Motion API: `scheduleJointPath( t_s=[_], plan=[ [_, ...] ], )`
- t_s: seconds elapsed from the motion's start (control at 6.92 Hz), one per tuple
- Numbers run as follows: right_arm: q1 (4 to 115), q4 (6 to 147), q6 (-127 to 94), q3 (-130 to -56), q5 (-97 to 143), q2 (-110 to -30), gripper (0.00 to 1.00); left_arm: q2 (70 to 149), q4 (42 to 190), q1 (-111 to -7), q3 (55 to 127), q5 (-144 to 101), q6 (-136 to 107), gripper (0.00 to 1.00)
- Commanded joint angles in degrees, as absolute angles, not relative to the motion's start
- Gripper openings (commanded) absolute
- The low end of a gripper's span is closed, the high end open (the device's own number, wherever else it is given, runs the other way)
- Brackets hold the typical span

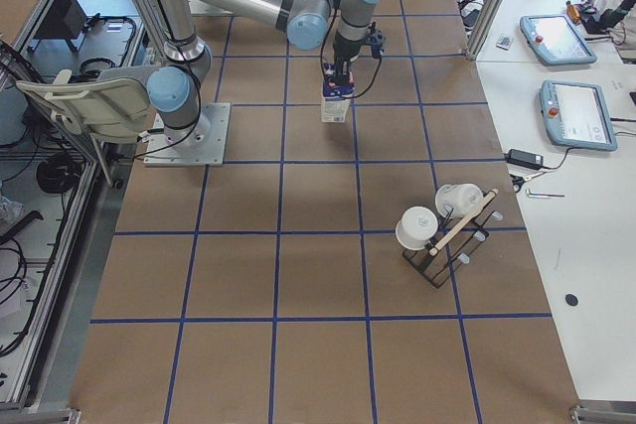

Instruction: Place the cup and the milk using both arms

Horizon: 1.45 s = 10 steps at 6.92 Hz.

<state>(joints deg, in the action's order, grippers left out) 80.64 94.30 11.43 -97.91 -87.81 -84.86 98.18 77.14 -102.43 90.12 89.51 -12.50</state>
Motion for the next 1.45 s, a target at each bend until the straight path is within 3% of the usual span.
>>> scheduleJointPath(
  t_s=[0.0,0.58,1.3],
  plan=[
    [87.15,91.84,10.03,-89.85,-83.25,-81.58,0.15,91.6,88.38,-95.93,90.87,89.56,-3.99,1.0],
    [100.08,97.54,-7.0,-84.29,-81.38,-73.85,0.15,90.44,90.17,-89.74,87.98,89.47,3.06,1.0],
    [101.25,100.73,-9.93,-84.73,-81.83,-69.7,0.16,90.35,90.18,-89.65,87.89,89.65,2.73,1.0]
  ],
)
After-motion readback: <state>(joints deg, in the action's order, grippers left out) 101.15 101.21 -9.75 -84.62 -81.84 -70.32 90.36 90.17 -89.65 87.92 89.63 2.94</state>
